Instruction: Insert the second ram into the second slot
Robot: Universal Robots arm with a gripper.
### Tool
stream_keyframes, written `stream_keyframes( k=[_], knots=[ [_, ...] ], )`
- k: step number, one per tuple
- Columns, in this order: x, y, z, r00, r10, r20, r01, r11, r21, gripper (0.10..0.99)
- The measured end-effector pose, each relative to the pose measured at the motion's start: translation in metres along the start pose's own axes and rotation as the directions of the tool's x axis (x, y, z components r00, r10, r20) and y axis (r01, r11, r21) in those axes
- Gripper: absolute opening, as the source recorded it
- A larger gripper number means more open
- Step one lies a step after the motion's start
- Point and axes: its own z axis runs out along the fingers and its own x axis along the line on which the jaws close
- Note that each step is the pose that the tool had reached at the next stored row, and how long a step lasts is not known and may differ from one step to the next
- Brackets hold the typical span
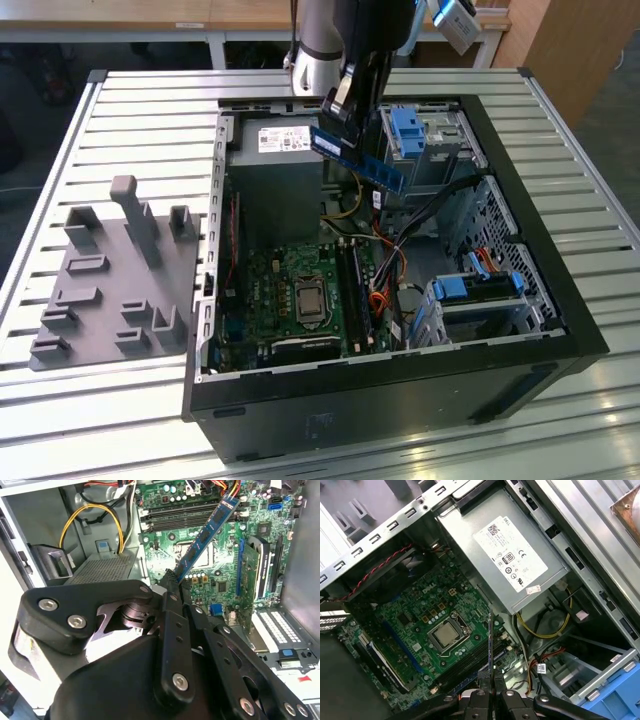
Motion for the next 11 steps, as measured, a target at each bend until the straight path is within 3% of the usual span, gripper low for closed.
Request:
stream_keyframes(
  k=[11],
  knots=[
    [0.0,-0.0001,0.0001,0.9988,0.049,0.0017,-0.049,0.9988,0.001,0.137]
  ],
)
